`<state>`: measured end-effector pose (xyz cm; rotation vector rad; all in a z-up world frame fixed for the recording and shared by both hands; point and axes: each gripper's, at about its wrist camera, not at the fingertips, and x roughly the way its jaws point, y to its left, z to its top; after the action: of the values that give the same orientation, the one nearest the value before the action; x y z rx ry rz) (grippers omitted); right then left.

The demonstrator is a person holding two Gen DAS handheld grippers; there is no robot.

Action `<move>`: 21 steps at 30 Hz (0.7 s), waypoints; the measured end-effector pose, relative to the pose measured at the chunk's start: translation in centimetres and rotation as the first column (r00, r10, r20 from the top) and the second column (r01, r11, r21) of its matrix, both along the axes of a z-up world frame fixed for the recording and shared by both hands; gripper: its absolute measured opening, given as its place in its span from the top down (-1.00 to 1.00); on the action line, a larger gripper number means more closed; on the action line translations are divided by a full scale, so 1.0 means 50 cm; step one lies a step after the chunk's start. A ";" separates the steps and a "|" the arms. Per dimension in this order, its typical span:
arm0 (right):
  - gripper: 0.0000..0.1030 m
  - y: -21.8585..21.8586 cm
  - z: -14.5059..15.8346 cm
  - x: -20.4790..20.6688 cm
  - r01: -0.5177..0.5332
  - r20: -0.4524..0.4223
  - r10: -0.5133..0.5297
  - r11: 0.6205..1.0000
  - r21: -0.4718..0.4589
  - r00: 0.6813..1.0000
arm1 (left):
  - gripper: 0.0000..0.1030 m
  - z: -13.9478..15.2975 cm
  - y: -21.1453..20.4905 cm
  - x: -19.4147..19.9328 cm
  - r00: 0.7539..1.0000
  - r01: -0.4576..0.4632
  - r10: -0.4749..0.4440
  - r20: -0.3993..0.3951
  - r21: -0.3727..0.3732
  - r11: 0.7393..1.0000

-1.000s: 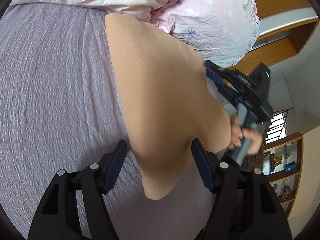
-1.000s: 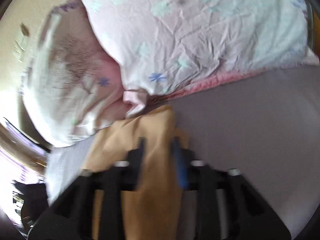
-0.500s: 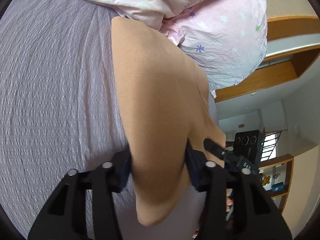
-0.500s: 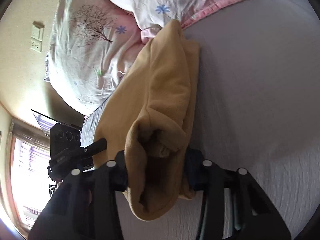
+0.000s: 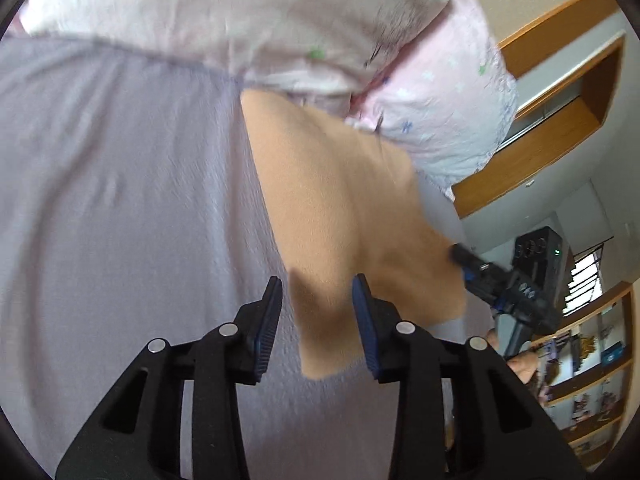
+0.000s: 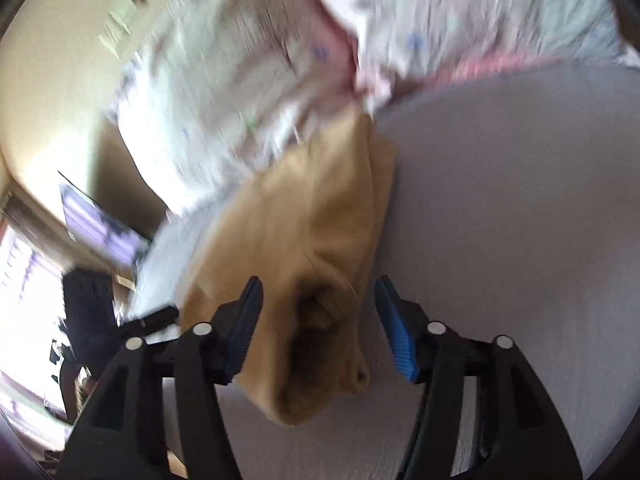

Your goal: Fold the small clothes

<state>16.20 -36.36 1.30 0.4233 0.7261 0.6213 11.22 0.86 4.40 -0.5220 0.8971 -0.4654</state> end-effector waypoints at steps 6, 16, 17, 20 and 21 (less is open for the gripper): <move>-0.67 0.051 0.030 0.000 -0.169 -0.002 0.174 0.957 0.235 0.985 | -0.42 0.065 -0.072 -0.032 0.979 0.140 -0.136 0.149 -0.019 0.990; -0.96 0.042 -0.010 -0.071 -0.009 -0.045 0.009 1.000 -0.013 0.999 | -0.97 0.017 -0.127 -0.067 0.991 0.097 -0.116 0.060 0.258 0.961; -0.96 0.039 -0.009 -0.096 0.012 -0.009 -0.013 0.998 -0.068 1.000 | -0.97 0.019 -0.121 -0.084 0.993 0.055 -0.083 0.079 0.307 0.950; -0.96 0.040 -0.030 -0.176 0.090 0.087 -0.070 0.961 -0.263 0.994 | -0.97 0.005 -0.112 -0.121 0.995 -0.044 -0.005 0.101 0.474 0.879; -0.96 0.049 -0.044 -0.192 0.108 0.101 -0.080 0.944 -0.311 0.992 | -0.97 -0.007 -0.113 -0.125 0.996 -0.049 0.007 0.085 0.506 0.861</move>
<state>6.62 -33.93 -0.92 0.1314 0.7034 0.4206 4.97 -4.80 4.06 -0.0291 0.8902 -0.2039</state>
